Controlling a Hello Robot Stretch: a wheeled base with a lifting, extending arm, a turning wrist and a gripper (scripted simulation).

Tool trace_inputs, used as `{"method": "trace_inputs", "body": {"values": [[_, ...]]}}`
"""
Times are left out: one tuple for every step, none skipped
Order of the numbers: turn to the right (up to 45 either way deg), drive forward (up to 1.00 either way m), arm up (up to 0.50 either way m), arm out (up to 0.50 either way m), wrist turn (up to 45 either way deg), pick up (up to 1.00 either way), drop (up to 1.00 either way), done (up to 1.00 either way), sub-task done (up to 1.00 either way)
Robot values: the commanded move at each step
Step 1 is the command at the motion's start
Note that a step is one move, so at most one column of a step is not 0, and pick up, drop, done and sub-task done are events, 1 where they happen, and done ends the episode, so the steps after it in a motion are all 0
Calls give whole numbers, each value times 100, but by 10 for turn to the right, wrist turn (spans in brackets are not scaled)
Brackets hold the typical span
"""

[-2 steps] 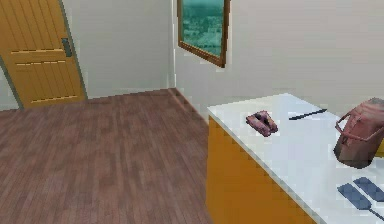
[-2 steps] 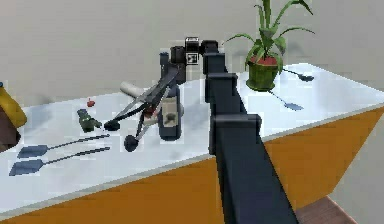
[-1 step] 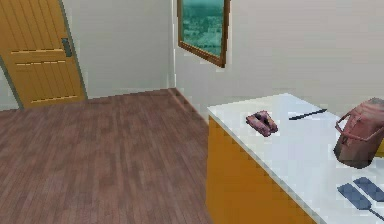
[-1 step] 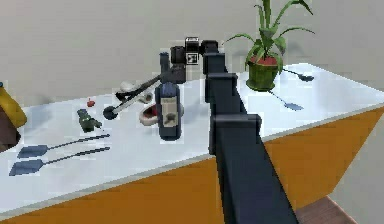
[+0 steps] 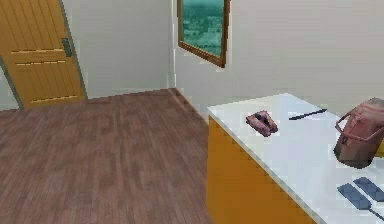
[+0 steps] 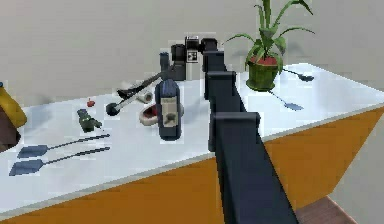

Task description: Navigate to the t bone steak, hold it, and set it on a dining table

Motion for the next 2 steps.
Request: {"method": "trace_inputs", "body": {"values": [[0,0,0,0,390,0,0,0,0],[0,0,-16,0,0,0,0,0,0]]}}
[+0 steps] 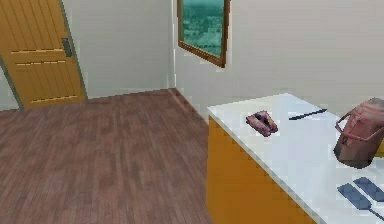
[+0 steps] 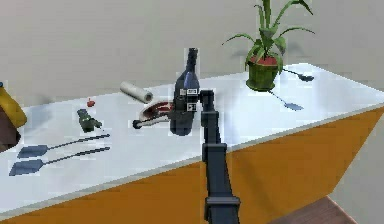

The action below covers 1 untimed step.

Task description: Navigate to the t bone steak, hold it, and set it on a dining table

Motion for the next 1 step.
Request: {"method": "trace_inputs", "body": {"values": [[0,0,0,0,0,100,0,0,0]]}}
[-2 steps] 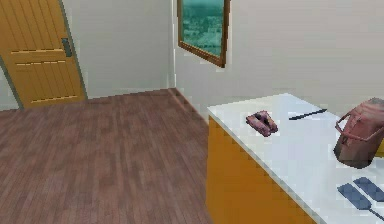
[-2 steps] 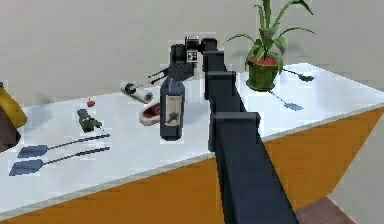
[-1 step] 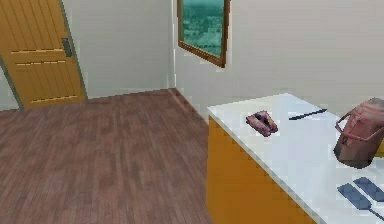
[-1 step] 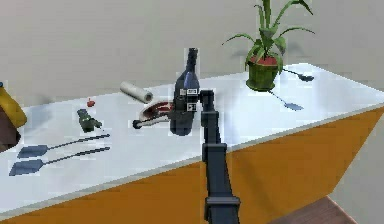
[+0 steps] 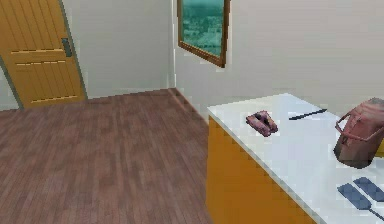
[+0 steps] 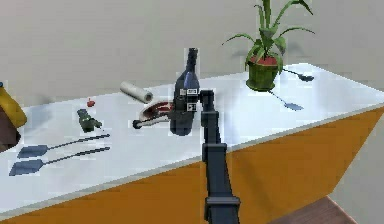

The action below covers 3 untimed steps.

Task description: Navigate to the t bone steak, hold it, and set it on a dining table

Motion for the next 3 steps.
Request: {"method": "trace_inputs", "body": {"values": [[0,0,10,0,0,0,0,0,0],[0,0,6,0,0,0,0,0,0],[0,0,0,0,-450,0,0,0,0]]}}
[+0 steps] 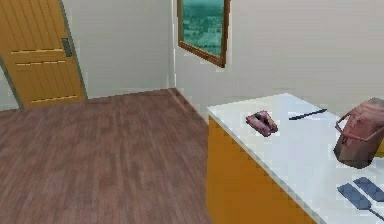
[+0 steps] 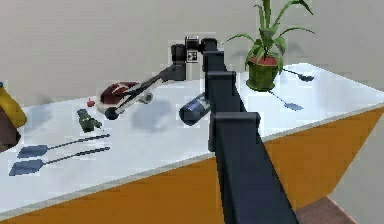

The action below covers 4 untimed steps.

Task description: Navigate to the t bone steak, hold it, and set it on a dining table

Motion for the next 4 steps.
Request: {"method": "trace_inputs", "body": {"values": [[0,0,0,0,-330,0,0,0,0],[0,0,0,-44,0,0,0,0,0],[-450,0,0,0,0,0,0,0,0],[-450,0,0,0,0,0,0,0,0]]}}
